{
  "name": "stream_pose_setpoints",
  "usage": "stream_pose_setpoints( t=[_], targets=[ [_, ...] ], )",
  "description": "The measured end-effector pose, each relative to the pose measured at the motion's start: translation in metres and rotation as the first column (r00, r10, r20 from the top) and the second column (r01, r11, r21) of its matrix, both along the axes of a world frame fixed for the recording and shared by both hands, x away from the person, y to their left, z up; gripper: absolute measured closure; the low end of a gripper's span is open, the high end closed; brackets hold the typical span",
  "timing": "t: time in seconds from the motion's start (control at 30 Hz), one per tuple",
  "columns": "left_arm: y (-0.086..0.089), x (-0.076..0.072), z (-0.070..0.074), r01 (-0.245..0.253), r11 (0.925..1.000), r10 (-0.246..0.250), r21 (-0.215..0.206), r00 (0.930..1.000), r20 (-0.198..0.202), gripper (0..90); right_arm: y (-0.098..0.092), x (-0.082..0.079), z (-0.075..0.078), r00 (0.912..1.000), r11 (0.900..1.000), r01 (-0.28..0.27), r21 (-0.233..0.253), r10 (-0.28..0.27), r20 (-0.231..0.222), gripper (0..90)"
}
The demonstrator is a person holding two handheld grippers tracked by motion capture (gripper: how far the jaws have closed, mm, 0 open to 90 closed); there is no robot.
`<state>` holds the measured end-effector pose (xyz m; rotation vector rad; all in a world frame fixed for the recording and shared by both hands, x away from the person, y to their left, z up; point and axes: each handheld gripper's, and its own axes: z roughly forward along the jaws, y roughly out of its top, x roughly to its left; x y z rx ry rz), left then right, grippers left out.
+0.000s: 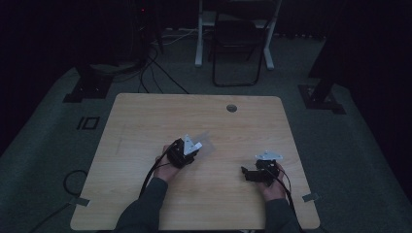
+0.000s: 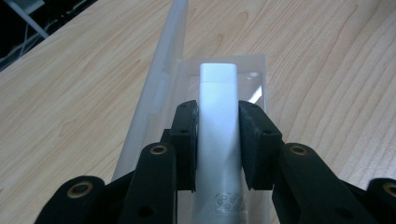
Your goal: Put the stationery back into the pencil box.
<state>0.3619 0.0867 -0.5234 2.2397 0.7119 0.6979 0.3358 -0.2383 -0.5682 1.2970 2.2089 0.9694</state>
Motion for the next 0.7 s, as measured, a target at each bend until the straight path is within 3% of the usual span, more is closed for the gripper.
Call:
stream_pose_setpoints(
  t=[0.4, 0.7],
  targets=[
    [-0.0012, -0.0008, -0.0023, -0.011, 0.9991, 0.01, 0.04, 0.9995, 0.029, 68.6, 0.0, 0.0, 0.0, 1.0, 1.0, 0.0, 0.0, 0.0, 0.0, 13.8],
    [0.0007, -0.0006, -0.003, -0.019, 0.9989, 0.018, 0.043, 0.9995, 0.027, 66.6, 0.0, 0.0, 0.0, 1.0, 1.0, -0.001, 0.0, 0.001, 0.0, 13.8]
  ],
)
